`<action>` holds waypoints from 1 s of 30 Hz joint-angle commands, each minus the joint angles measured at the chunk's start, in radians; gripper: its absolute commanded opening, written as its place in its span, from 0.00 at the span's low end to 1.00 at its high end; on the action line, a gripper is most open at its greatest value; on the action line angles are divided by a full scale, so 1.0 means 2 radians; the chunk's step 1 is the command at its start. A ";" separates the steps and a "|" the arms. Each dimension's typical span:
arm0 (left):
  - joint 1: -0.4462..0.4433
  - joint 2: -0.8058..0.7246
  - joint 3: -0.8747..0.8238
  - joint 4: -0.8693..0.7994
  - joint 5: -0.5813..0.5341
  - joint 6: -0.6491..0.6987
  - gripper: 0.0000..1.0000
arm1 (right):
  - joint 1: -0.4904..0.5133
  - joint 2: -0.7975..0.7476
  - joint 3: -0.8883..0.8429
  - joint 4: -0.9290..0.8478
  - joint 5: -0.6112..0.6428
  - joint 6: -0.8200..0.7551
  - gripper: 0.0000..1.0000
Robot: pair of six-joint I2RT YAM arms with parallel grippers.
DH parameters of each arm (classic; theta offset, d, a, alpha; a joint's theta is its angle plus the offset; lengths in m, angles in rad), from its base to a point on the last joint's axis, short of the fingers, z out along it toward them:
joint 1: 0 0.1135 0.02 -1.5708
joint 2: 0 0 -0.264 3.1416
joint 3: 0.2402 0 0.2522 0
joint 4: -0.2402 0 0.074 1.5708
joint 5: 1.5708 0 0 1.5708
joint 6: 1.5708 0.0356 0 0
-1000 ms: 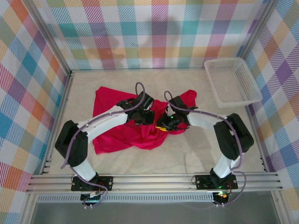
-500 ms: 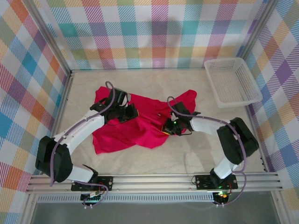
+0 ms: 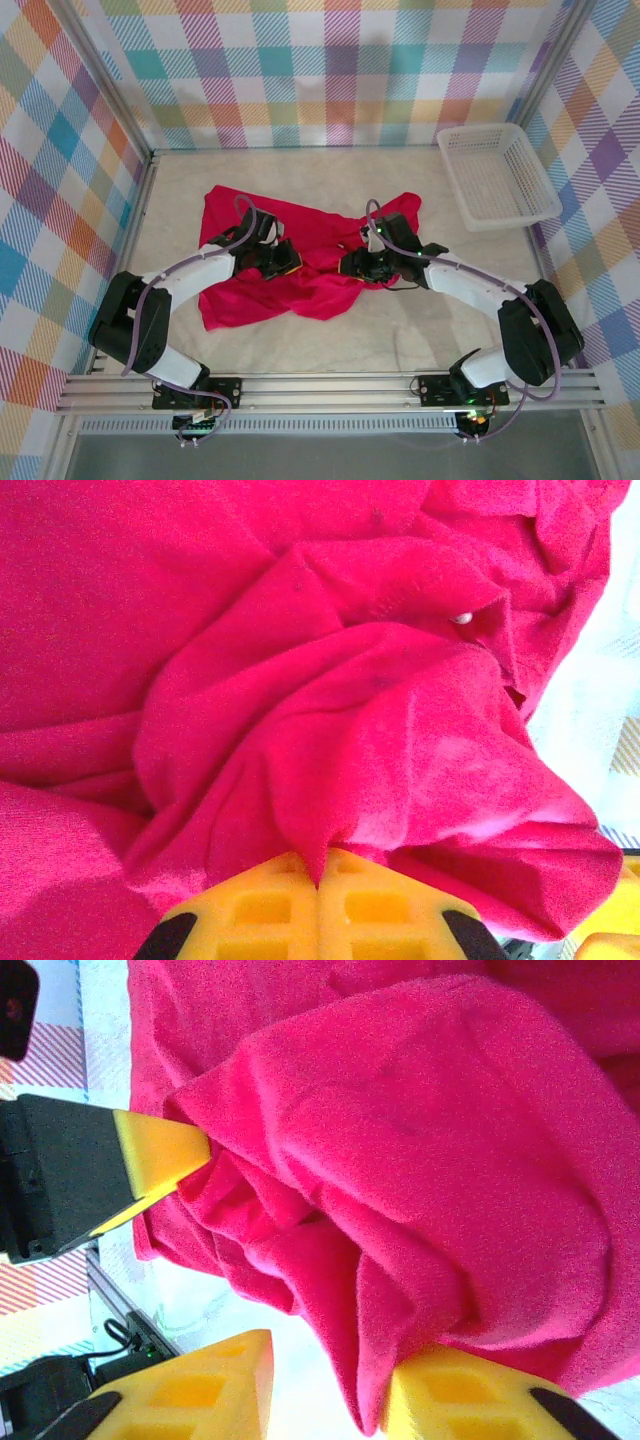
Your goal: Fold the inside-out t-shirt
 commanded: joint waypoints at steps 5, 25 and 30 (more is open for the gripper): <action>-0.014 -0.017 0.014 0.014 0.006 -0.010 0.00 | 0.026 0.010 0.067 -0.048 0.017 -0.016 0.17; -0.014 -0.059 0.012 -0.034 -0.023 0.005 0.00 | 0.062 0.153 0.123 -0.015 0.019 -0.010 0.43; -0.014 -0.059 0.009 -0.032 -0.023 0.005 0.00 | 0.063 0.163 0.117 0.018 0.011 0.012 0.48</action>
